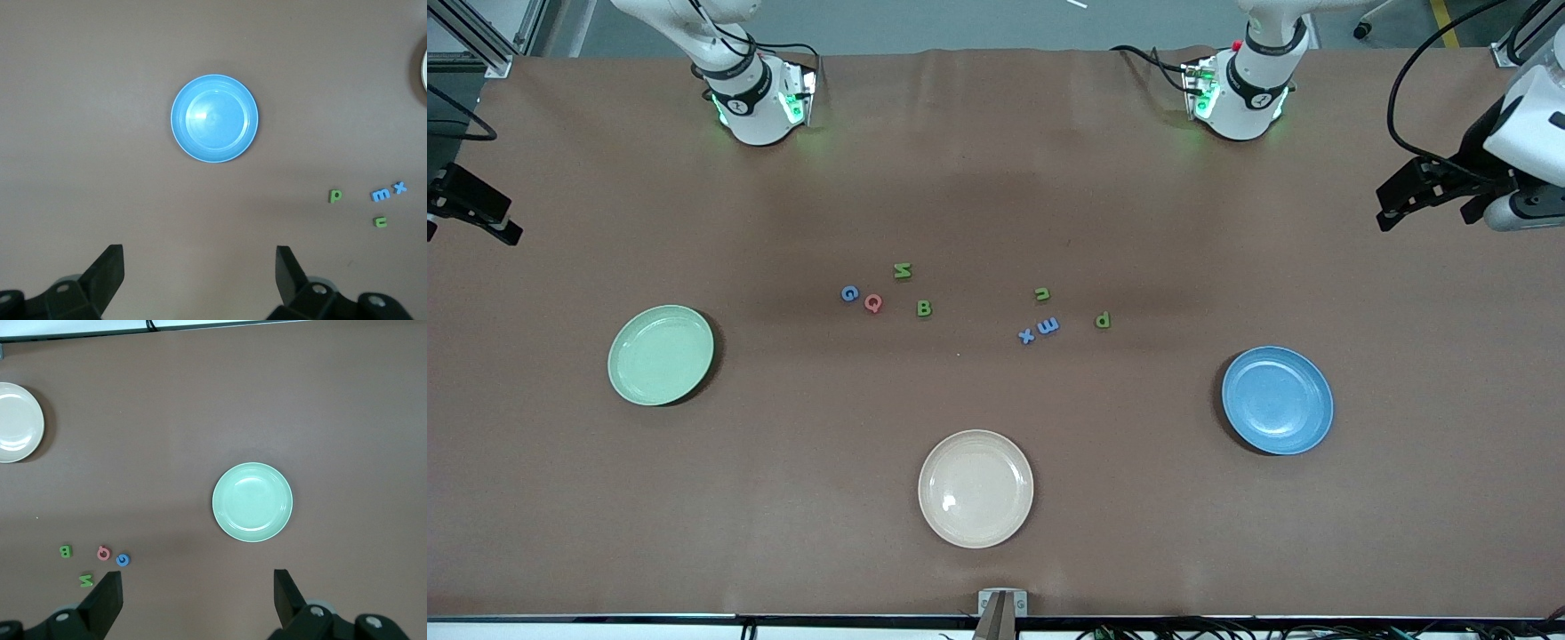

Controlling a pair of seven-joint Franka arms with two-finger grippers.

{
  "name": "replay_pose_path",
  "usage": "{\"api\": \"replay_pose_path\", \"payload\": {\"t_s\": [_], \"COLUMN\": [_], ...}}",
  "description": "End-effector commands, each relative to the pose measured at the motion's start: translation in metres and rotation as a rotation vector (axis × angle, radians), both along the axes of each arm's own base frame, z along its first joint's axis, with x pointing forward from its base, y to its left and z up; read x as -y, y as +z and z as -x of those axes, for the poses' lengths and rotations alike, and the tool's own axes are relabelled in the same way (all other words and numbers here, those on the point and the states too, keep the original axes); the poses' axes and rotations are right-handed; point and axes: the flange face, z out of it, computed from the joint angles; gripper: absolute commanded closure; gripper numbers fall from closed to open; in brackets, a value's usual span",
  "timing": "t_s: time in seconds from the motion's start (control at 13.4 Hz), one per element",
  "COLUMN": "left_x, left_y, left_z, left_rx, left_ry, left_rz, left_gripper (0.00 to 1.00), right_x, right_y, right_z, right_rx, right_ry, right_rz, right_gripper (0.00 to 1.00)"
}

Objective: Sort upper and lower case letters into plates
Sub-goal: 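Raise both arms from rest toward the scattered letters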

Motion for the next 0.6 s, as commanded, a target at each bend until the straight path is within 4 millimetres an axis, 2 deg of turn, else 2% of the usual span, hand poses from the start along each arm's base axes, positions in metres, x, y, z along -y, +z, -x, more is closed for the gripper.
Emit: {"api": "replay_pose_path", "payload": {"t_s": [0.0,0.22,0.37,0.52], "left_x": [0.008,0.004,0.002,0.002], "left_y": [0.003,0.005,0.0,-0.015], "left_z": [0.006,0.006,-0.004,-0.011], "left_rx": [-0.019,-0.019,-0.025,-0.054], "left_ry": [-0.002,-0.001,-0.001,0.0], "left_rz": [-0.004,-0.008,-0.002,0.0], "left_gripper": [0.0,0.0,0.0,0.0], "right_x": [0.001,0.001,0.001,-0.006], "right_y": [0.004,0.004,0.004,0.0], "right_z": [0.0,0.0,0.0,-0.001], "right_rx": [-0.004,-0.003,-0.003,-0.01], "right_ry": [-0.002,-0.002,-0.003,0.002], "right_rz": [-0.018,-0.016,-0.017,-0.025], "right_gripper": [0.0,0.0,0.0,0.0]}}
